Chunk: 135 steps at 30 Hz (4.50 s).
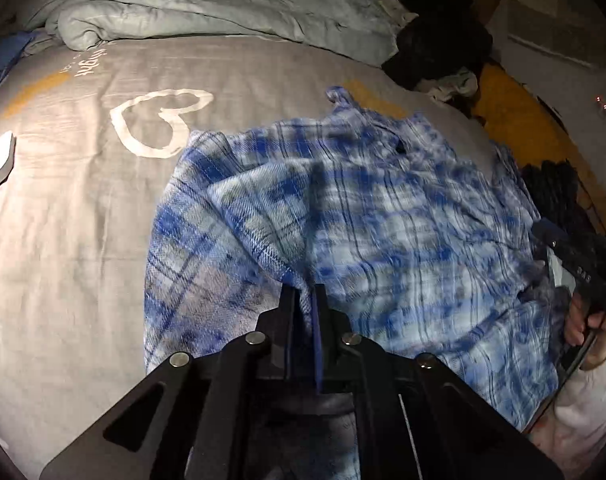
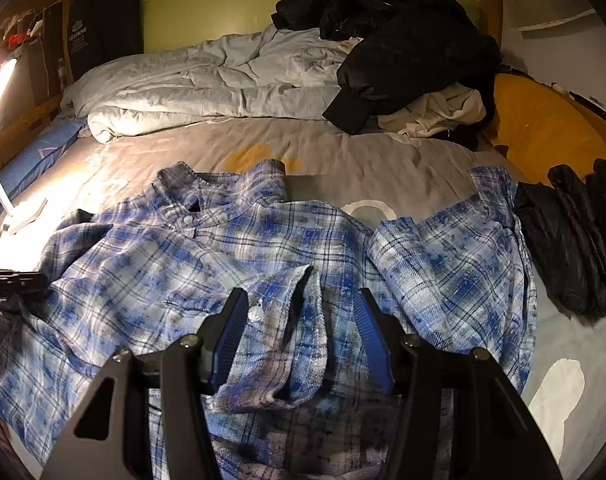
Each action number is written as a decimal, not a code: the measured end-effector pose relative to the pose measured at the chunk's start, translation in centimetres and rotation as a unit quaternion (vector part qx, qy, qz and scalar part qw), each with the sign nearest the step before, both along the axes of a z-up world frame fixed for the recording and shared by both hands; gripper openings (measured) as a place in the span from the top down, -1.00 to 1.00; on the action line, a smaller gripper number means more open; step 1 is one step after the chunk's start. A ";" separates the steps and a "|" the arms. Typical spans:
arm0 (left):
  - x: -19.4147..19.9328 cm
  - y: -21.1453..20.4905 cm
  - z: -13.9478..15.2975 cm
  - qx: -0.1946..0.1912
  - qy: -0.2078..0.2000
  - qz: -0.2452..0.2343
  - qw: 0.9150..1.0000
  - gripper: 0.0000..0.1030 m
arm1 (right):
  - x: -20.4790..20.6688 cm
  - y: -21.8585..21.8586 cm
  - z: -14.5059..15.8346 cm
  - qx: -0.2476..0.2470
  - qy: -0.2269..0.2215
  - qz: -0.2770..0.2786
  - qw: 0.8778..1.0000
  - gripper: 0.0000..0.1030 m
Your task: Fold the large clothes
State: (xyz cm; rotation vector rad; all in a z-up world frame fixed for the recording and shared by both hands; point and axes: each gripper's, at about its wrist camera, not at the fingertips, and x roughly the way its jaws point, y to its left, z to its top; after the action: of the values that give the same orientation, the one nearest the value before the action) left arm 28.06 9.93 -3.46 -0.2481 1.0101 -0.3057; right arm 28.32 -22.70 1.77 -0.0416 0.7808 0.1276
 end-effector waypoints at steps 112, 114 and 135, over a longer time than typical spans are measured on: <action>2.6 1.0 2.8 0.101 -0.085 0.040 0.990 0.95 | 0.5 0.4 -1.5 -0.023 0.025 0.001 0.999 -0.01; 2.6 1.7 3.3 0.110 -0.088 0.043 0.989 0.94 | 0.5 0.5 -1.5 -0.023 0.027 0.003 0.999 -0.01; 2.5 3.9 4.0 0.097 -0.080 0.061 0.990 0.94 | 0.9 3.5 -4.3 -0.032 0.045 0.029 0.998 0.94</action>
State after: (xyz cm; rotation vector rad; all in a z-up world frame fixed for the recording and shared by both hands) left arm 30.56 13.88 0.50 -0.1060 0.8554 -0.1135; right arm 29.25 -19.20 -2.49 -0.1199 0.8738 0.1597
